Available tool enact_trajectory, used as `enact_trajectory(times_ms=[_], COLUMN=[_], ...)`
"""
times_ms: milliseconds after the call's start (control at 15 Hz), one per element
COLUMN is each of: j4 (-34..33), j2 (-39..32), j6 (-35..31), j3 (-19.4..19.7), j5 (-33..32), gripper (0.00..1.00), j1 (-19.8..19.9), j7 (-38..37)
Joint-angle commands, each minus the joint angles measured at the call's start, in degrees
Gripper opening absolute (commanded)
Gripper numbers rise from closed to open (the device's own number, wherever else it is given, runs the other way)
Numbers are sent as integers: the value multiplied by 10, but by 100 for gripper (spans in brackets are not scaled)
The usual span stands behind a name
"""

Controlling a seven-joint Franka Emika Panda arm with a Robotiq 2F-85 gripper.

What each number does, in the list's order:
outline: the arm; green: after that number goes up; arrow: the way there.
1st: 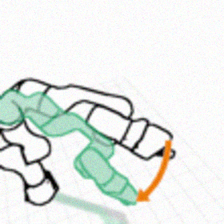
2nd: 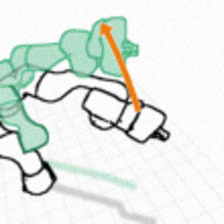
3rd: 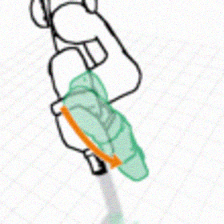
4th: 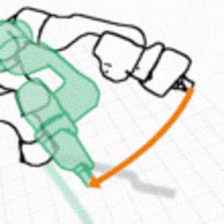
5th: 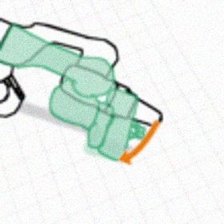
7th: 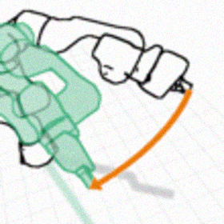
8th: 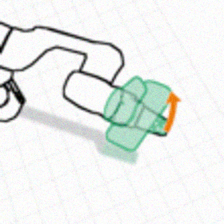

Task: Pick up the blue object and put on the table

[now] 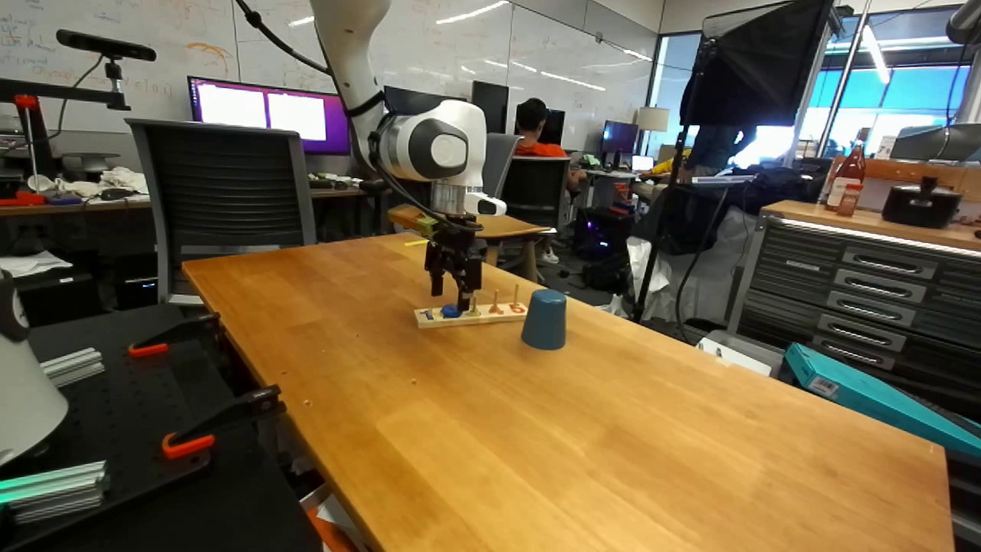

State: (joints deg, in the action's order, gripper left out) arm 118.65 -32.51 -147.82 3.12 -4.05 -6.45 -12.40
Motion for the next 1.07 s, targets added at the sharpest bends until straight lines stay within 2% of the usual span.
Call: enact_trajectory(times_ms=[0,67,133,200,267,333,400,467,600,667,733,800,867,1000], j4=[2,1,1,1,1,1,1,1,1,1,1,1,1,1], j2=[14,13,12,11,10,9,8,8,8,8,8,7,7,7], j6=[10,11,10,10,10,10,10,10,9,9,8,8,9,10], j3=[0,1,2,2,4,5,6,7,8,9,9,9,9,10], j5=[5,6,5,5,4,3,3,3,3,2,1,2,3,3], gripper=[79,81,75,78,68,52,72,87,96,68,60,59,53,35], j1=[0,0,0,0,0,0,0,0,0,0,0,0,1,2], j7=[-5,-5,-6,-7,-8,-8,-10,-11,-12,-12,-12,-12,-13,-14])
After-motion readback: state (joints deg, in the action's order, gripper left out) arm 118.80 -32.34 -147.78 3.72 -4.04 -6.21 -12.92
